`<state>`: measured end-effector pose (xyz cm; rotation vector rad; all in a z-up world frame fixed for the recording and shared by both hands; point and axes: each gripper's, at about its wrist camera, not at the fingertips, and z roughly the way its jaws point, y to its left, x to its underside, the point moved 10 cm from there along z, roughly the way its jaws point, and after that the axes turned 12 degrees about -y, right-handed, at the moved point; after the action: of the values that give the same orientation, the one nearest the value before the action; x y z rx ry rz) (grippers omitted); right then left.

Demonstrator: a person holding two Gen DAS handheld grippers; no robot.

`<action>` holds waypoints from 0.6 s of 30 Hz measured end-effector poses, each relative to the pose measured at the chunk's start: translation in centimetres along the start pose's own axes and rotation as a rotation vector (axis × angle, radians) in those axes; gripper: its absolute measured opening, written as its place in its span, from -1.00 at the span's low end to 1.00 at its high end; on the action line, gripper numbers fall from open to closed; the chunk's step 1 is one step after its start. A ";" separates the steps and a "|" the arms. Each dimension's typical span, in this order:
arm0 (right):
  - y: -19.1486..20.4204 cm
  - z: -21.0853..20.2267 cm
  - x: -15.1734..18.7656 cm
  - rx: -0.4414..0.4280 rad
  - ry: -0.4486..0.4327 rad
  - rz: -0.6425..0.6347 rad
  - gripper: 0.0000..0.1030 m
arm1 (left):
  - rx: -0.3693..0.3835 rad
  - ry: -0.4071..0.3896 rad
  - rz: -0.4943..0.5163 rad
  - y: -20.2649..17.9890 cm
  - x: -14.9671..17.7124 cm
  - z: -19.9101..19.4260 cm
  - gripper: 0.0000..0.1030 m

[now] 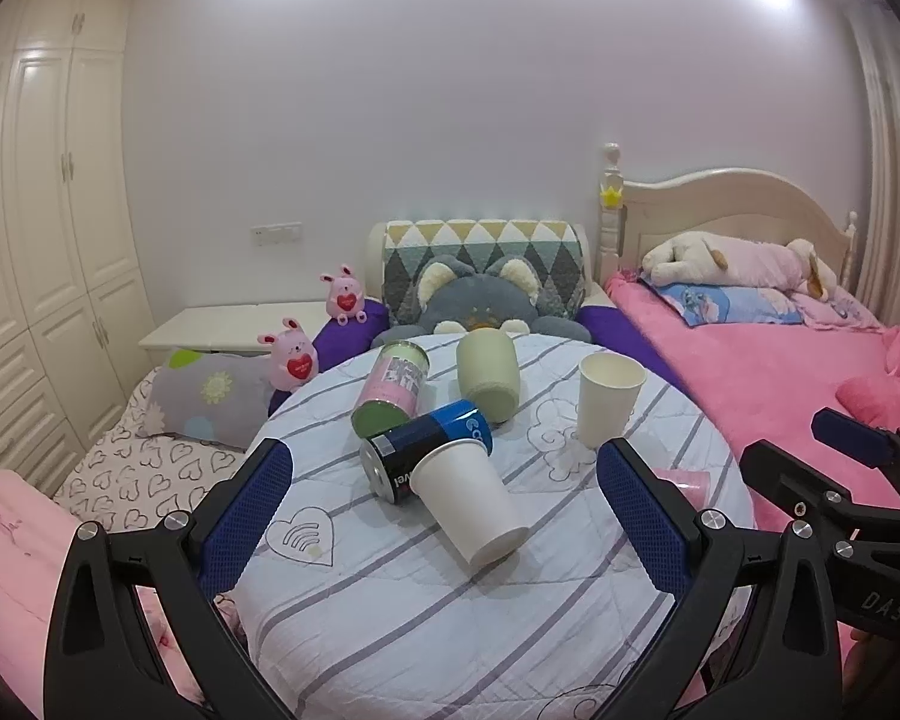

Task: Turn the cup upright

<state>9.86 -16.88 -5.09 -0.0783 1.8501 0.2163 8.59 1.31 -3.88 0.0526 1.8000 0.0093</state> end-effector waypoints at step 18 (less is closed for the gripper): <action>-0.1 1.3 0.0 -0.004 0.013 -0.002 0.66 | 0.002 0.012 -0.003 -0.6 0.0 1.1 0.99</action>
<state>11.09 -16.76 -5.49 -0.0842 1.8623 0.2191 9.65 0.65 -4.16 0.0515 1.8121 0.0056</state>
